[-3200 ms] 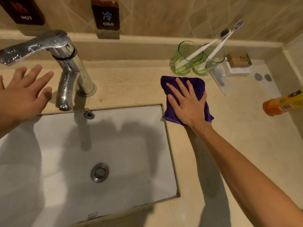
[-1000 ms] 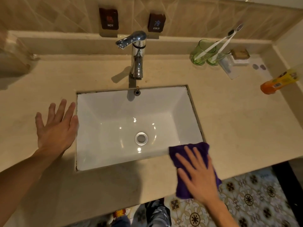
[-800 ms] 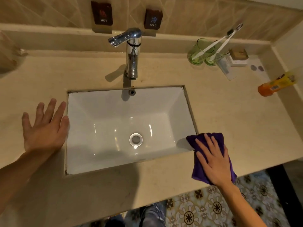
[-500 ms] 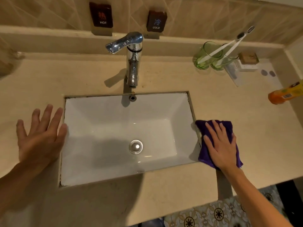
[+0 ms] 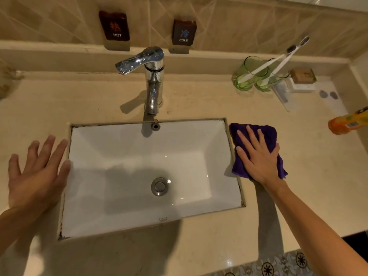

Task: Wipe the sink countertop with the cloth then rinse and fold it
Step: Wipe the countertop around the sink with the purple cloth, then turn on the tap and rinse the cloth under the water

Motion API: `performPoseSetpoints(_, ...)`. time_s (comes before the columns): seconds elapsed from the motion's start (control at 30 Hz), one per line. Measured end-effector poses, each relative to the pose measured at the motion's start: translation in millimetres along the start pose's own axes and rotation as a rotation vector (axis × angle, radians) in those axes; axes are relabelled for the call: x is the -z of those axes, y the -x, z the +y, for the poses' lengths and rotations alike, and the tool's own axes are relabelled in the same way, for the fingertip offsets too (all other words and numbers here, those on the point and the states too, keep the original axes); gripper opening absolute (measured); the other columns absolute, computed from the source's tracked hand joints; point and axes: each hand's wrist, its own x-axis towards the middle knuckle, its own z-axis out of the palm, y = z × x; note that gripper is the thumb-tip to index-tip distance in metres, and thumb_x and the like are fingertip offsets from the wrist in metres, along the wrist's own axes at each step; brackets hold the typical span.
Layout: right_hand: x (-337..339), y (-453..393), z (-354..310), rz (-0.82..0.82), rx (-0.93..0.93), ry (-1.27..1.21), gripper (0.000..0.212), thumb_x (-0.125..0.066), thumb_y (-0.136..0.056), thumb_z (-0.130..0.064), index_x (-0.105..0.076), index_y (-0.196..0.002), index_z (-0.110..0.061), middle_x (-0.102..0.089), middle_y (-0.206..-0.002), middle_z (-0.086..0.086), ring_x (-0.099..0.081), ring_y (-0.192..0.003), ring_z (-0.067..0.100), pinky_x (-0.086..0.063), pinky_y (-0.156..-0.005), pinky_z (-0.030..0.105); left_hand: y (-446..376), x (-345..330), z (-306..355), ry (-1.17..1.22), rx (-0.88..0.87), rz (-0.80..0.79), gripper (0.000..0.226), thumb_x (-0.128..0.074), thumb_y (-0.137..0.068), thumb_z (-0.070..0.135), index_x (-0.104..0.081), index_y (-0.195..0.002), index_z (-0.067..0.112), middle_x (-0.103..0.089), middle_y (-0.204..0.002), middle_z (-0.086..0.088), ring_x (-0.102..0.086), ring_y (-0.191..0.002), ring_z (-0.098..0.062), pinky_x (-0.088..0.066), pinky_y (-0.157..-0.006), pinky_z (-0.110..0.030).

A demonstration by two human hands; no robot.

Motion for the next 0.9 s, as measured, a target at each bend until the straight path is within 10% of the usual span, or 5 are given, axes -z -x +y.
performPoseSetpoints(0.17, 2.8, 11.0, 1.0, -0.030, 0.037, 0.012, 0.057, -0.017, -0.102, -0.063, -0.011, -0.157, -0.051, -0.005, -0.169, -0.015, 0.003, -0.157, 0.016, -0.001, -0.118, 0.069, 2.7, 1.4, 10.8, -0.055, 0.002, 0.028, 0.057, -0.015, -0.099, 0.069, -0.004, -0.155, 0.064, 0.005, -0.170, 0.030, 0.001, -0.159, -0.011, -0.012, -0.127, -0.063)
performPoseSetpoints(0.33, 25.6, 6.1, -5.1, -0.172, -0.017, -0.091, 0.063, -0.014, -0.092, -0.078, -0.014, -0.153, -0.059, -0.002, -0.168, -0.022, 0.007, -0.156, 0.009, 0.006, -0.119, 0.067, 13.8, 12.4, 35.9, -0.260, 0.049, 0.022, 0.065, -0.014, -0.102, 0.059, -0.016, -0.164, 0.043, -0.008, -0.175, 0.012, -0.007, -0.162, -0.020, 0.029, -0.116, -0.029)
performPoseSetpoints(0.57, 91.3, -38.4, -71.9, -0.220, -0.134, -0.199, 0.084, -0.022, -0.087, -0.085, -0.054, -0.142, -0.030, -0.038, -0.162, 0.001, -0.027, -0.152, 0.021, -0.020, -0.120, 0.057, 16.7, 21.6, 44.6, -0.353, 0.013, 0.055, 0.066, -0.024, -0.101, 0.053, -0.030, -0.163, 0.034, -0.027, -0.172, 0.001, -0.024, -0.157, -0.031, 0.018, -0.120, -0.034)
performPoseSetpoints(0.73, 145.1, -68.7, -176.3, -0.010, 0.113, -0.417, 0.055, -0.049, -0.102, -0.050, -0.046, -0.150, -0.023, -0.041, -0.159, 0.000, -0.037, -0.145, 0.017, -0.028, -0.107, 0.024, 16.8, 18.8, 43.4, -0.359, -0.001, 0.089, 0.065, -0.027, -0.099, 0.054, -0.035, -0.161, 0.034, -0.031, -0.170, 0.004, -0.030, -0.155, -0.028, 0.001, -0.123, -0.041)
performPoseSetpoints(0.9, 161.2, -80.4, -266.7, 0.059, 0.428, -0.315, 0.083, -0.046, -0.093, -0.072, -0.014, -0.161, -0.037, -0.003, -0.171, -0.002, -0.004, -0.157, 0.016, -0.014, -0.123, 0.045, 15.9, 13.0, 40.9, -0.431, -0.072, 0.198, 0.062, -0.031, -0.102, 0.047, -0.040, -0.159, 0.026, -0.038, -0.167, -0.004, -0.040, -0.147, -0.035, -0.027, -0.116, -0.060)
